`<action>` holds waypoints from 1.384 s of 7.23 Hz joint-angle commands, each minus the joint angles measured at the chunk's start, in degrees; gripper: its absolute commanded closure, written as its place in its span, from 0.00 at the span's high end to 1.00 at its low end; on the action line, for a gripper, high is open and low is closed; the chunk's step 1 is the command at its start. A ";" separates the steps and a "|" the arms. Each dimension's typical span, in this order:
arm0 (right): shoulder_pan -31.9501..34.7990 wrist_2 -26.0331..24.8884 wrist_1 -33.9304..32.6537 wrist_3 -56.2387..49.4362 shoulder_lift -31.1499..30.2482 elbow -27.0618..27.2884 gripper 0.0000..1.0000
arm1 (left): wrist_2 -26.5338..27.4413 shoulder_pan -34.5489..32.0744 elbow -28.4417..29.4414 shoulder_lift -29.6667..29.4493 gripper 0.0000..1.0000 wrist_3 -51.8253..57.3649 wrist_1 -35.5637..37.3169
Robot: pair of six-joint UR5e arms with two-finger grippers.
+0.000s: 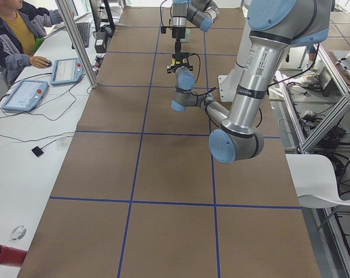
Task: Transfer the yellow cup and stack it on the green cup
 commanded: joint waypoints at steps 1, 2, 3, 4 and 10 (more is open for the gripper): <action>-0.65 -0.71 -0.13 -0.69 0.68 -0.58 0.78 | 0.00 0.01 -0.01 -0.08 0.33 0.00 0.00; -0.83 -0.80 -0.13 -0.77 0.68 -0.59 0.74 | 0.00 0.01 -0.01 -0.08 0.33 0.00 0.00; -0.92 -0.80 -0.05 -1.04 0.86 -0.59 0.48 | 0.00 0.01 0.08 -0.08 0.35 0.00 0.00; -0.92 -0.89 -0.13 -2.17 0.86 -0.59 0.00 | 0.00 0.01 -0.01 -0.08 0.45 0.00 0.00; 0.56 -0.10 -1.18 -3.32 -0.28 -0.15 0.00 | 0.44 0.01 0.25 0.36 1.00 0.09 0.00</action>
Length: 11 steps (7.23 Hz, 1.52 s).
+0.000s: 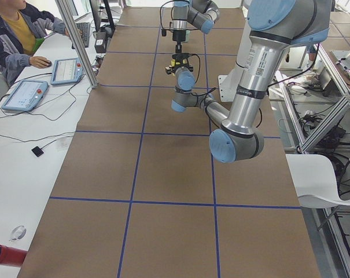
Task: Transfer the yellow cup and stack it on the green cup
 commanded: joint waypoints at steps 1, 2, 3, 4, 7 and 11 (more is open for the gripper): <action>2.27 0.59 -2.34 -0.01 -0.71 1.03 0.00 | 2.21 0.00 0.20 0.03 1.00 0.07 0.01; 3.94 0.77 -3.67 -0.01 -2.54 2.78 0.00 | 3.45 0.00 0.72 0.03 1.00 0.16 0.01; 6.13 1.03 -5.68 -0.01 -4.82 5.23 0.00 | 4.85 0.00 1.07 0.03 1.00 0.24 0.01; 8.07 1.03 -7.88 -0.09 -5.98 5.95 0.00 | 6.52 0.00 0.90 0.12 1.00 0.16 0.19; 16.76 1.21 -12.62 -7.53 -11.33 6.92 0.00 | 12.58 -1.31 1.17 3.43 0.99 0.24 2.54; 27.65 8.04 -15.90 -24.31 -18.89 8.95 0.00 | 15.59 -10.79 0.56 9.61 1.00 0.68 24.98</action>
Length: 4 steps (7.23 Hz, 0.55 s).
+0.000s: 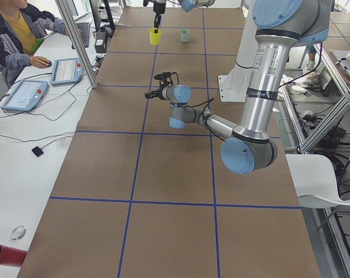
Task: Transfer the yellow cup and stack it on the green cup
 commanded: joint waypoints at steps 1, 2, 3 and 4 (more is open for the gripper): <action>6.13 3.57 -0.25 -9.63 -4.66 0.29 0.00 | 0.22 -5.17 -0.35 0.79 1.00 0.02 16.85; 7.63 3.84 -0.25 -12.02 -5.72 0.29 0.00 | 0.14 -7.19 -0.44 0.88 1.00 0.11 24.15; 8.52 3.84 -0.25 -14.75 -7.65 0.99 0.00 | -0.39 -8.43 -0.53 2.36 1.00 0.28 28.31; 9.74 4.80 -0.25 -18.25 -9.58 1.17 0.00 | -3.70 -11.74 -0.53 3.76 1.00 0.63 32.70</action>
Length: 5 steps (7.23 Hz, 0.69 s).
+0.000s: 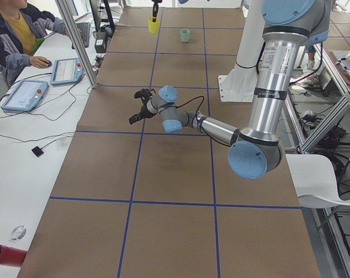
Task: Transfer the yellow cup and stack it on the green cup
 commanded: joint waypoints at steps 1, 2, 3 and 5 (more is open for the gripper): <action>3.93 3.27 0.09 -8.46 -4.76 0.65 0.00 | -8.60 -8.09 -0.05 1.94 1.00 5.11 10.49; 5.87 4.25 0.26 -12.77 -7.31 0.82 0.00 | -14.75 -14.31 -0.40 1.94 1.00 8.64 16.80; 6.33 4.35 0.18 -14.47 -9.16 2.04 0.00 | -21.08 -18.21 -1.01 2.12 1.00 8.77 21.91; 6.51 4.35 0.26 -14.57 -12.50 5.20 0.00 | -22.19 -23.91 -3.04 7.37 1.00 8.59 28.25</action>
